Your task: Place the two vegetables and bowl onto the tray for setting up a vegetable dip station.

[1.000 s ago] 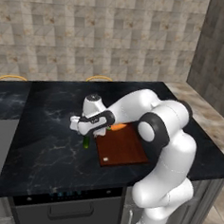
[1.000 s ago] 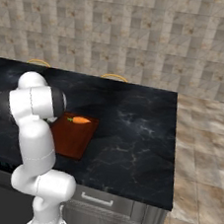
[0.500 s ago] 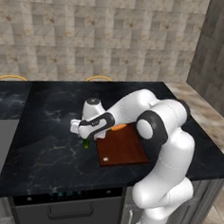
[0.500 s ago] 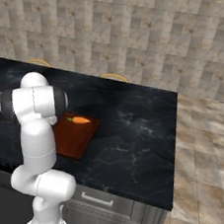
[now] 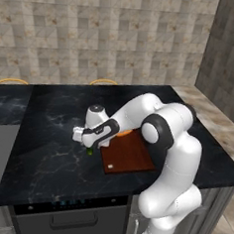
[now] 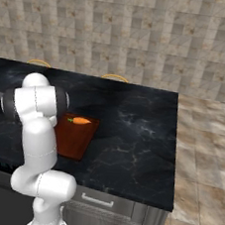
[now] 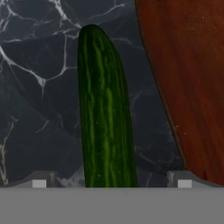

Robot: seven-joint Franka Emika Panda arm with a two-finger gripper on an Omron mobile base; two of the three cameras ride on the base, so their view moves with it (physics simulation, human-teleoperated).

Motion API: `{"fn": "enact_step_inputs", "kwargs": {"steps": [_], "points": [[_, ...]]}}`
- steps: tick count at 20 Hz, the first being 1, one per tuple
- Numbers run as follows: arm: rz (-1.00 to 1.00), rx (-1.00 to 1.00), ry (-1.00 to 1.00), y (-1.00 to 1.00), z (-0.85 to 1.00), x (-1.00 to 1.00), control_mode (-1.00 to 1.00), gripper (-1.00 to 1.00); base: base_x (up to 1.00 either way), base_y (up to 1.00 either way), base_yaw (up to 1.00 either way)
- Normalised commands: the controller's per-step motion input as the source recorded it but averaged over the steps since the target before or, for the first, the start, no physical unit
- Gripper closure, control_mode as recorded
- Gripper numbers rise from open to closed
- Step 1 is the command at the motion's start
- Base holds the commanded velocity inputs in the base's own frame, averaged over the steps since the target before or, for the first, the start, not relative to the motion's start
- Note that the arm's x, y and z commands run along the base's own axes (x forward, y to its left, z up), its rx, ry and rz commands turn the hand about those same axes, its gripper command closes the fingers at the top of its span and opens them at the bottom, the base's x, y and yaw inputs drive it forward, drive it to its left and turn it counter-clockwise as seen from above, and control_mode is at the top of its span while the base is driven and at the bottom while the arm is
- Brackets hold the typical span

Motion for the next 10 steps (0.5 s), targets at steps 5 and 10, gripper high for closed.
{"fn": "enact_step_inputs", "kwargs": {"steps": [5,10], "points": [[0.0,0.0,0.01,0.04,-0.09,0.0,-1.0,-1.0,0.0,0.0,0.0],[0.0,0.0,0.0,0.0,0.0,0.0,-1.0,1.0,0.0,0.0,0.0]]}}
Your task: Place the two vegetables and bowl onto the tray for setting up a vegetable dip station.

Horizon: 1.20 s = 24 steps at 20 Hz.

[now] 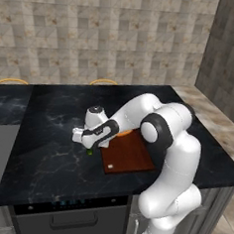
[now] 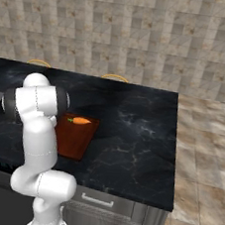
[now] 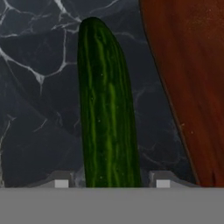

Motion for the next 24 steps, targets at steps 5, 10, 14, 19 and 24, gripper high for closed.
{"fn": "enact_step_inputs", "kwargs": {"steps": [5,10,14,19,24], "points": [[0.0,0.0,0.0,0.0,0.01,0.01,-1.0,1.0,0.0,0.0,0.0],[-0.01,0.0,0.0,0.0,0.22,0.0,-1.0,1.0,0.0,0.0,0.0],[-0.06,0.0,0.0,0.0,0.38,0.0,-1.0,1.0,0.0,0.0,0.0],[-0.08,0.0,0.0,0.0,0.43,0.0,-1.0,1.0,0.0,0.0,0.0],[-0.14,0.0,0.0,-0.09,0.39,-0.03,-1.0,1.0,0.0,0.0,0.0]]}}
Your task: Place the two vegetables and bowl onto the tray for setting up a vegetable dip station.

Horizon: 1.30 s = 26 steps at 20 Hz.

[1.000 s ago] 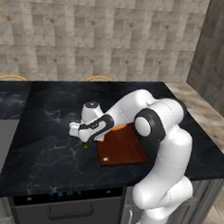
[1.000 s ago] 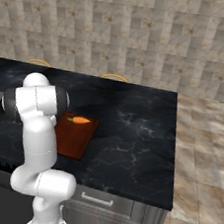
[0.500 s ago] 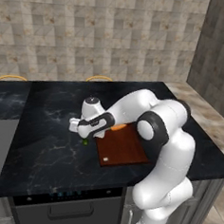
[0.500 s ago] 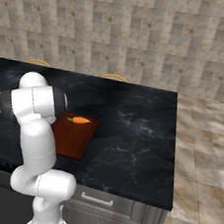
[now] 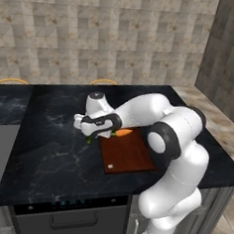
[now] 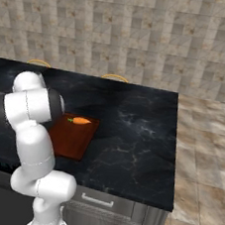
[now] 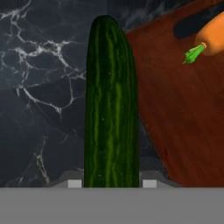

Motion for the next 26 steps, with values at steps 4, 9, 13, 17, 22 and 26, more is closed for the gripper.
{"fn": "enact_step_inputs", "kwargs": {"steps": [4,9,13,17,22,26], "points": [[-0.21,0.0,0.0,-0.16,0.28,-0.01,-1.0,1.0,0.0,0.0,0.0],[-0.25,0.0,0.02,-0.43,0.15,0.0,-1.0,1.0,0.0,0.0,0.0],[-0.2,0.03,0.08,-0.58,0.17,0.0,-1.0,1.0,0.0,0.0,0.0],[-0.1,0.07,0.11,-0.59,0.15,0.0,-1.0,1.0,0.0,0.0,0.0],[-0.07,0.13,0.13,-0.53,0.09,0.0,-1.0,1.0,0.0,0.0,0.0],[-0.12,0.1,0.06,-0.39,0.0,0.0,-1.0,1.0,0.0,0.0,0.0]]}}
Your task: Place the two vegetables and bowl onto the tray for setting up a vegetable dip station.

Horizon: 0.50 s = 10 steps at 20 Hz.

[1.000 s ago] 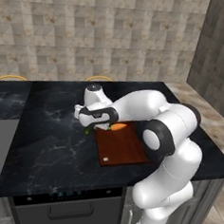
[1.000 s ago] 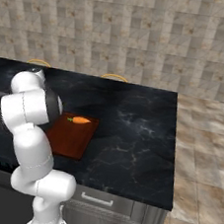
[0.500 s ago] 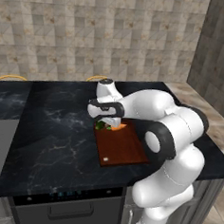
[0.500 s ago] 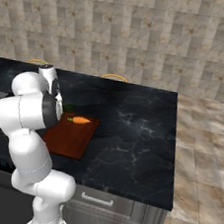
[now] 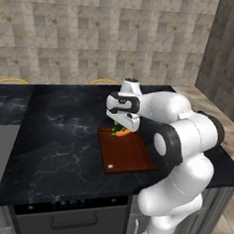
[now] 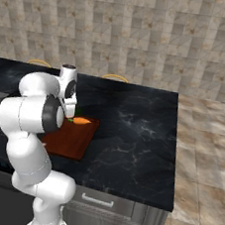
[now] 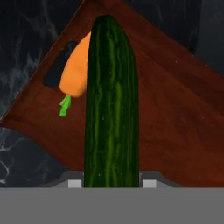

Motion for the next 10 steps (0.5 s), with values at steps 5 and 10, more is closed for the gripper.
{"fn": "enact_step_inputs", "kwargs": {"steps": [5,10], "points": [[-0.12,0.03,0.0,-0.24,-0.16,0.1,-1.0,1.0,0.0,0.0,0.0],[-0.11,0.0,0.0,-0.11,-0.23,0.15,-1.0,1.0,0.0,0.0,0.0]]}}
